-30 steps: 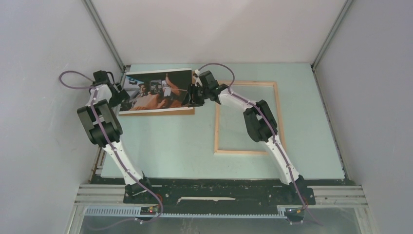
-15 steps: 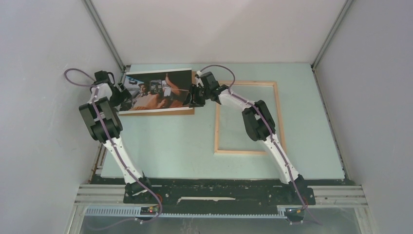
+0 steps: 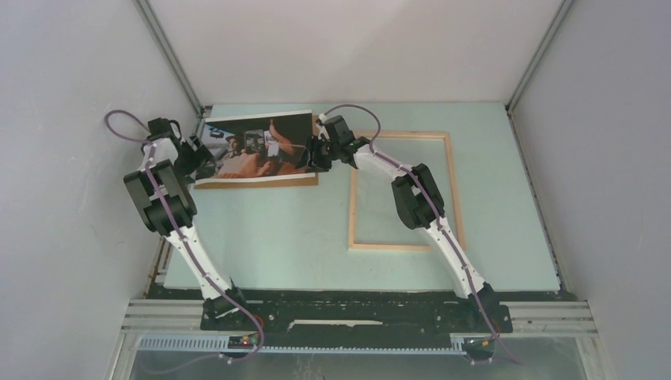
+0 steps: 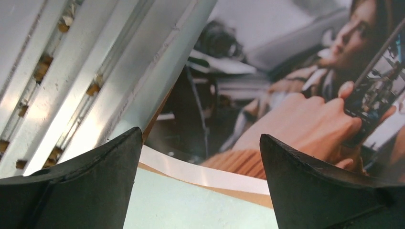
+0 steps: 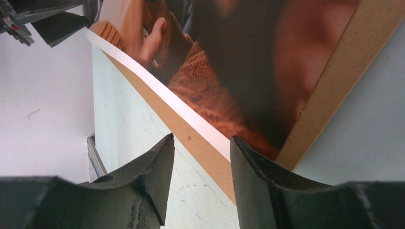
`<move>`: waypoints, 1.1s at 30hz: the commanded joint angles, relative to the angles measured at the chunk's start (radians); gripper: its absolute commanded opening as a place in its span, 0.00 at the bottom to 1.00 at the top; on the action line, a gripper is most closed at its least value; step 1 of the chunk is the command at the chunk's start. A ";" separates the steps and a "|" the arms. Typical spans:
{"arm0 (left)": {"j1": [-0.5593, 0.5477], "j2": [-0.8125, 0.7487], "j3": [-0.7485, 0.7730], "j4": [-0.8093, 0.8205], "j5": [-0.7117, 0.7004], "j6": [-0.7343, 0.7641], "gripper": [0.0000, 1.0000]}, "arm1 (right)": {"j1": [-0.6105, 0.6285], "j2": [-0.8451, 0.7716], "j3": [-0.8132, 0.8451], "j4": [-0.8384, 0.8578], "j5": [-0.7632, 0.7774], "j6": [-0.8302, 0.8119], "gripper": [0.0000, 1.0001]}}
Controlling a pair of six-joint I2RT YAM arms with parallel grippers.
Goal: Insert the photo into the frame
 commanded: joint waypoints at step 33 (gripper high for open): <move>-0.026 -0.102 -0.106 0.096 -0.001 -0.303 1.00 | -0.004 -0.057 -0.036 -0.195 0.054 -0.058 0.57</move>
